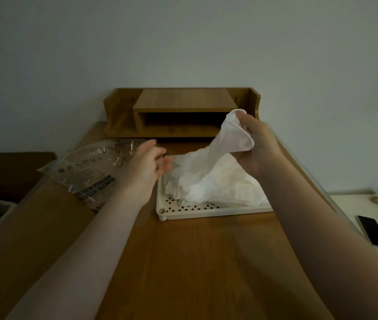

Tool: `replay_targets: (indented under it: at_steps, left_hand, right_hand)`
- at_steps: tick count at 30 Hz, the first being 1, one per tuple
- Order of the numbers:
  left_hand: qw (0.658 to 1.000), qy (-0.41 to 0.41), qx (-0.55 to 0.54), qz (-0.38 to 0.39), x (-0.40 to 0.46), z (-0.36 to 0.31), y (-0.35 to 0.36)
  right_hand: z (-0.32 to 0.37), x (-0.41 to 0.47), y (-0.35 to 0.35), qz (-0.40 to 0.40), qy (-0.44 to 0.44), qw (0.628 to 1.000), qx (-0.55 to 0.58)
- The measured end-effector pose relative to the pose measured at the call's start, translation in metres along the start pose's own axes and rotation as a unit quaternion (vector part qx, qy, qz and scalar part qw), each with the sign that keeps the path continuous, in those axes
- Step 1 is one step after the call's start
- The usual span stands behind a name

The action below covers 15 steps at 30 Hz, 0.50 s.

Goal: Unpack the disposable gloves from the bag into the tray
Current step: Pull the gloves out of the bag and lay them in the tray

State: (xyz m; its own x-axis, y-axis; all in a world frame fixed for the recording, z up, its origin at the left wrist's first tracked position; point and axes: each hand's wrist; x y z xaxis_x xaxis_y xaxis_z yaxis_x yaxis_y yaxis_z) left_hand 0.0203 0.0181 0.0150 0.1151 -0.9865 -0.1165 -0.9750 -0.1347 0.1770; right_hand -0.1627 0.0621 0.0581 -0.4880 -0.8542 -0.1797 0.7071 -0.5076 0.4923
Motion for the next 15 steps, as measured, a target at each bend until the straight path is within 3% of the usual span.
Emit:
replay_targets:
  at_steps: [2, 4, 7, 11, 15]
  left_hand:
    - [0.986, 0.115, 0.114, 0.027, -0.013, -0.009, 0.009]
    - [0.974, 0.161, 0.110, 0.112, -0.031, -0.022, 0.021]
    - [0.954, 0.161, 0.130, 0.216, -0.043, -0.039, 0.037]
    - [0.951, 0.157, 0.174, 0.200, -0.041, -0.054, 0.051]
    - [0.945, 0.173, 0.147, 0.235, -0.037, -0.060, 0.056]
  right_hand:
    - [0.004, -0.002, 0.000, 0.022, 0.019, 0.999, 0.044]
    - [0.006, -0.002, 0.001, 0.055, 0.001, 0.998, 0.032]
    - [0.005, -0.003, 0.002, 0.109, -0.073, 0.989, -0.063]
    - [0.010, -0.005, 0.000, 0.156, -0.156, 0.966, -0.134]
    - [0.022, -0.011, -0.001, 0.143, -0.242, 0.940, -0.192]
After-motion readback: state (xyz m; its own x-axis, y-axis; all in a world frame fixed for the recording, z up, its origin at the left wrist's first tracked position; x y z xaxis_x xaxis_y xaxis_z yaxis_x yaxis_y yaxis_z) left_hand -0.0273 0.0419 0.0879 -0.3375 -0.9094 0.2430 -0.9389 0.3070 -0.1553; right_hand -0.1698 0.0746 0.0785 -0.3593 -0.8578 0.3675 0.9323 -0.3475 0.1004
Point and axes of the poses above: each hand's wrist, its own x-axis towards the middle knuckle, its own y-axis out of the palm, z = x × y, and after that the axes turned 12 degrees about -z, right-handed
